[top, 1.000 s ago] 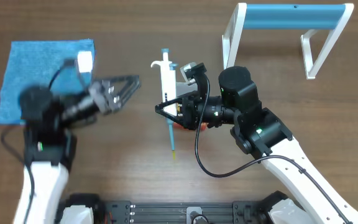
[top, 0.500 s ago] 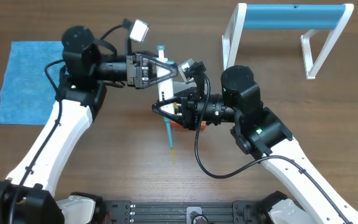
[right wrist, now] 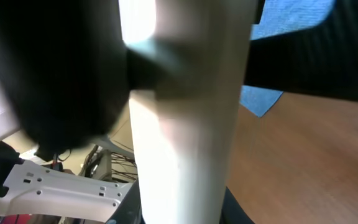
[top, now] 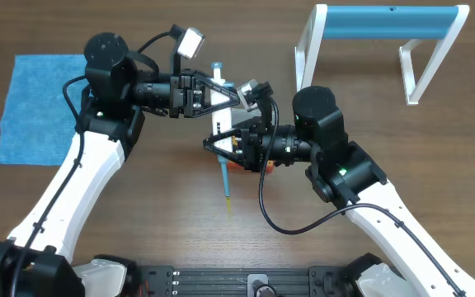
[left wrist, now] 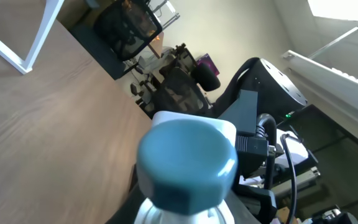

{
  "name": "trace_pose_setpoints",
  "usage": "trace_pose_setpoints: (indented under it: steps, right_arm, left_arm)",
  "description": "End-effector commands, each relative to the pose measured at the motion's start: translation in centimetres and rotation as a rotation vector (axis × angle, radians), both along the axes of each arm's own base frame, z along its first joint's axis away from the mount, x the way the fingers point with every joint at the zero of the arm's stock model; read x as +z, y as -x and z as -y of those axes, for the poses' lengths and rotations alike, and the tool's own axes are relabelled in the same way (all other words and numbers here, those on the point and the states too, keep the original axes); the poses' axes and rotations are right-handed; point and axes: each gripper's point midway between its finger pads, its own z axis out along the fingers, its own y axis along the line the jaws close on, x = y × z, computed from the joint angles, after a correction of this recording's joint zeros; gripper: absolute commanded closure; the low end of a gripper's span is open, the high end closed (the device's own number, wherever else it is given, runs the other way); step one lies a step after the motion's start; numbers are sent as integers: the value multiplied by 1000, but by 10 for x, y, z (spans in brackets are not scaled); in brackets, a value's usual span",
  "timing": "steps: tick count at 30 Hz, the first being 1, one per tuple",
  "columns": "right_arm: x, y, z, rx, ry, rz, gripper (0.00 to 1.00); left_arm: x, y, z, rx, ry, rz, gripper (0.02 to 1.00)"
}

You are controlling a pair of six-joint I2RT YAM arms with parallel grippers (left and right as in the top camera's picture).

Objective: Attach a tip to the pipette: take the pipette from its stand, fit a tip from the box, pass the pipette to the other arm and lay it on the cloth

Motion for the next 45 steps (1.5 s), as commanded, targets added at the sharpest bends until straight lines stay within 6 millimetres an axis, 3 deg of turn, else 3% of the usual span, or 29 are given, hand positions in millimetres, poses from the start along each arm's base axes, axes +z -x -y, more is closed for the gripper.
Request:
trace_pose_setpoints:
  steps: [1, 2, 7, 9, 14, 17, 22, 28, 31, 33, 35, 39, 40, 45]
  right_arm:
    - [9, -9, 11, -28, 3, 75, 864]
    - [9, -11, 13, -36, 5, 71, 684]
    - [9, -20, 21, -66, 6, 73, 573]
    - [8, -24, 25, -81, 9, 74, 275]
    - [-8, -24, 41, -86, 44, -11, 261]
    - [-18, -31, 58, -130, 74, -46, 261]
    - [-7, -44, 97, -157, 4, -49, 257]
    - [9, -57, 140, -266, -36, -16, 257]
    - [12, -56, 143, -274, -36, 1, 253]
    - [12, -56, 143, -277, -35, 1, 255]
    - [3, -64, 149, -342, 4, -19, 255]
    - [-4, -70, 154, -388, 41, -15, 255]
    - [-5, -72, 155, -401, 48, -15, 255]
    - [-16, -76, 159, -450, 92, -44, 255]
  left_arm:
    - [-1, -11, -1, 50, -3, -7, 989]
    - [-1, -11, -1, 50, -3, -7, 989]
    - [-1, -11, -1, 50, -3, -8, 991]
    - [-2, -11, -1, 50, -3, -9, 989]
    - [-6, -22, -7, 107, -12, -34, 989]
    - [-19, -37, -20, 192, -39, -93, 989]
    - [-74, -66, -56, 430, -187, -248, 989]
    - [-115, -83, -117, 702, -376, -415, 991]
    - [-137, -74, -167, 877, -699, -445, 993]
    - [-130, -63, -191, 913, -871, -415, 991]
    - [-108, -56, -225, 977, -1037, -370, 993]
    - [-77, -54, -273, 1024, -1170, -345, 991]
    - [-70, -56, -297, 1049, -1207, -377, 991]
    - [-68, -62, -374, 1085, -1386, -522, 993]
